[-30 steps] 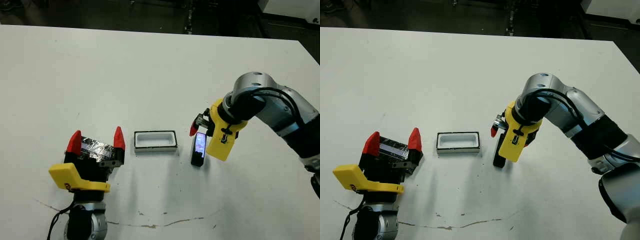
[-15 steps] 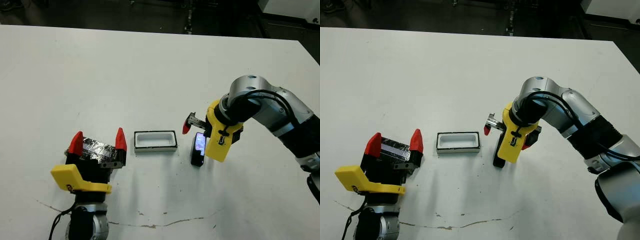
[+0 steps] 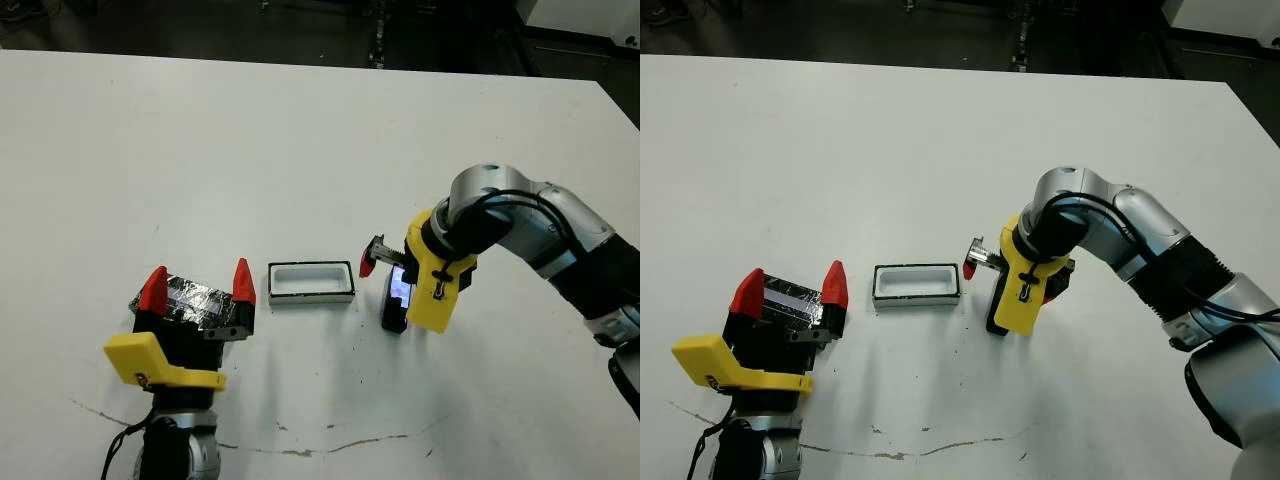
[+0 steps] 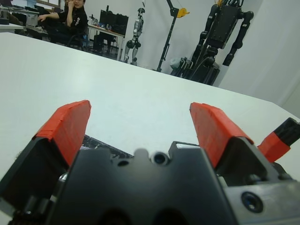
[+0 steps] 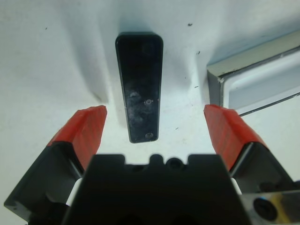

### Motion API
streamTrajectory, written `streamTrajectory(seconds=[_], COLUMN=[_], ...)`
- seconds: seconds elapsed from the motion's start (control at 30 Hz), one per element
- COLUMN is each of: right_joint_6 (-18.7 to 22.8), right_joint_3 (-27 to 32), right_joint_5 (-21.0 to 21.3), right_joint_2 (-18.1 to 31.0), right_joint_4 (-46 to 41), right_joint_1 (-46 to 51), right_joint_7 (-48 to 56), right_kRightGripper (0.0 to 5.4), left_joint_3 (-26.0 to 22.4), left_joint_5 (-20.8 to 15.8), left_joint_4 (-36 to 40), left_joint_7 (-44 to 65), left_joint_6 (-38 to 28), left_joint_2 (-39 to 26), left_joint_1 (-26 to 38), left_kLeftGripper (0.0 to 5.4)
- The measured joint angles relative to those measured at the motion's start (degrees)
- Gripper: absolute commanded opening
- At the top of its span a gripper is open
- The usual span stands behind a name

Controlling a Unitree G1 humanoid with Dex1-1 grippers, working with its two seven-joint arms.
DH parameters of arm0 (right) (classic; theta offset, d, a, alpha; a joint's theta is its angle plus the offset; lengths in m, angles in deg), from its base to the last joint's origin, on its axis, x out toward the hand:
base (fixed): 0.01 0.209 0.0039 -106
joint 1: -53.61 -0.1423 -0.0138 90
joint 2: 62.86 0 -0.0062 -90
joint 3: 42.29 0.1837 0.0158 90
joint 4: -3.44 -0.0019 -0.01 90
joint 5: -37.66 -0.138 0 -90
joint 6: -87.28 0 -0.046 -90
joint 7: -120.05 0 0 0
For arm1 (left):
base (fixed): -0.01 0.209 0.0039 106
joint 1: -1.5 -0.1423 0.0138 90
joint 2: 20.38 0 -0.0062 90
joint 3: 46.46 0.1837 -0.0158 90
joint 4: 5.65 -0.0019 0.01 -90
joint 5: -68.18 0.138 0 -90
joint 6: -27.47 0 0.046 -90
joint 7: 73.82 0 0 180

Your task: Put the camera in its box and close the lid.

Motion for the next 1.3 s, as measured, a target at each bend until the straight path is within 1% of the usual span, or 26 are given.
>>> streamTrajectory(seconds=[0.07,0.17,0.37,0.57,0.77,0.83,0.87,1.0,1.13,1.3], right_joint_6=[-0.1,-0.1,-0.5,-0.4,0.6,0.4,0.1,-0.3,-1.7,-3.0], right_joint_3=[-0.1,-0.6,-1.0,-1.0,-0.9,-0.6,-0.4,0.1,0.1,0.1], right_joint_5=[0.0,0.6,0.3,-1.4,-2.0,-3.0,-3.1,-3.9,-4.2,-3.6], right_joint_2=[0.0,0.0,0.0,-0.1,0.0,0.2,0.2,0.6,0.7,1.1], right_joint_4=[0.2,0.4,1.6,1.7,0.3,-0.1,-0.3,-0.4,-0.3,-0.2], right_joint_1=[0.2,0.6,0.7,1.0,1.8,2.4,2.7,3.3,3.5,3.6], right_joint_7=[-0.2,-0.4,-0.3,-0.3,0.1,-0.5,-0.9,-1.7,-2.6,-3.8], right_kRightGripper=[5.27,4.93,3.98,3.01,2.08,1.78,1.69,1.69,1.69,1.69], left_joint_3=[0.3,0.5,0.5,0.5,0.5,0.5,0.5,0.5,0.4,0.1], left_joint_5=[0.1,0.5,0.3,0.3,0.0,0.1,0.1,0.3,0.4,-0.1], left_joint_4=[0.1,0.1,0.2,0.3,0.3,0.3,0.3,0.3,0.3,0.3], left_joint_7=[-0.1,-0.6,-0.8,-0.8,-0.8,-0.8,-0.8,-0.8,-0.8,-0.8], left_joint_6=[0.0,0.0,0.0,0.0,0.0,0.0,0.0,0.0,0.0,0.0], left_joint_2=[0.0,0.0,0.5,0.6,0.6,0.6,0.6,0.6,0.6,0.6], left_joint_1=[-0.1,-0.2,-0.4,-0.4,-0.3,-0.2,-0.2,-0.1,-0.1,0.1], left_kLeftGripper=[5.40,5.40,5.40,5.40,5.40,5.40,5.40,5.40,5.40,5.40])
